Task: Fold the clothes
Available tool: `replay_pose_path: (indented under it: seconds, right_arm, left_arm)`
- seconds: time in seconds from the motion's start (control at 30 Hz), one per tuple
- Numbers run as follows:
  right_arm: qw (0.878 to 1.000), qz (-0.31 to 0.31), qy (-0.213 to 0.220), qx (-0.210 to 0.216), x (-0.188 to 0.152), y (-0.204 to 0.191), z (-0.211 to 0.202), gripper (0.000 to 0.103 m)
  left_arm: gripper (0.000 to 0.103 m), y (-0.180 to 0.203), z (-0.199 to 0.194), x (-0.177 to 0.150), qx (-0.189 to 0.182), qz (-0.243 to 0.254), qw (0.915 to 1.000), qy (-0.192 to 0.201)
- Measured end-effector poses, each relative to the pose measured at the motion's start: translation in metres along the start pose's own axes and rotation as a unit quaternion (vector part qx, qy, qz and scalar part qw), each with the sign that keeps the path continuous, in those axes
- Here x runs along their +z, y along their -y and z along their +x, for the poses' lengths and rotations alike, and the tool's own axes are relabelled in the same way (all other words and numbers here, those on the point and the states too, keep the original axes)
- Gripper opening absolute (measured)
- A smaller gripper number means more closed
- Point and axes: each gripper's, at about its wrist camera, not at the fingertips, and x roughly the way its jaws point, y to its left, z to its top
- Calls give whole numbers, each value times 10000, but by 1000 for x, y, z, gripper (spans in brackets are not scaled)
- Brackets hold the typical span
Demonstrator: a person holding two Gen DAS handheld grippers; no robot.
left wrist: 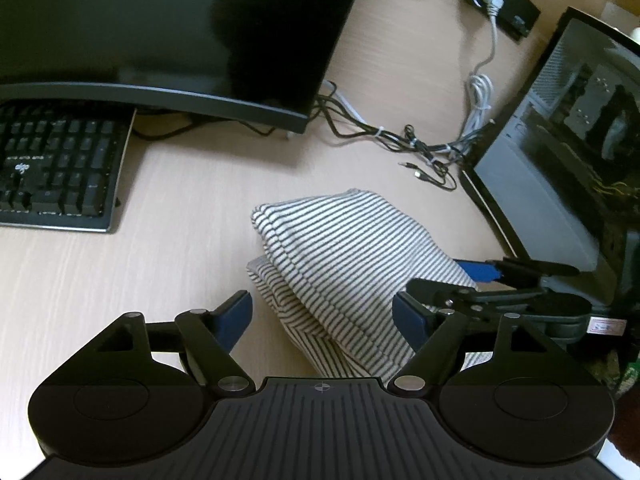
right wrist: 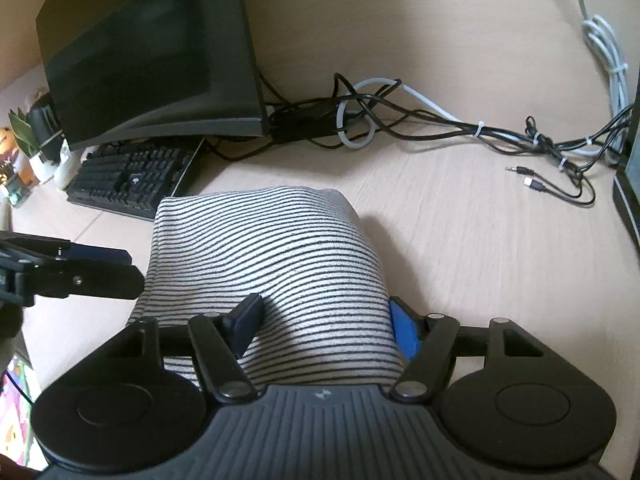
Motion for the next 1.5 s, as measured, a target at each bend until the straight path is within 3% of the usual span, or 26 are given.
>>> replay_pose_path:
  seconds: [0.27, 0.57, 0.7, 0.93, 1.07, 1.17, 1.3, 1.5]
  right_arm:
    - [9987, -224, 60, -460, -2, -21, -6, 68]
    - [9931, -436, 16, -1086, -5, -46, -10, 68]
    - [9912, -643, 17, -1155, -8, -52, -13, 68]
    - [9945, -696, 104, -781, -8, -37, -16, 68]
    - [9984, -463, 111, -312, -11, -15, -25, 70]
    - [9995, -269, 122, -73, -17, 8, -23, 83]
    - [9977, 428, -125, 512, -24, 44, -5, 91]
    - [9874, 884, -431, 1243, -28, 69, 19, 98]
  left_arm:
    - [84, -5, -4, -6, -219, 65, 9997, -87]
    - [84, -4, 18, -22, -771, -205, 9952, -559]
    - [84, -1, 23, -26, -752, -379, 9946, -614]
    - [89, 9, 35, -28, -427, -636, 9958, -511]
    - [92, 17, 46, -29, -227, -875, 9943, -560]
    - [94, 23, 51, -31, -41, -976, 9937, -556]
    - [96, 28, 55, -35, 115, -1132, 9921, -536]
    - [94, 36, 56, -40, 228, -1213, 9914, -428]
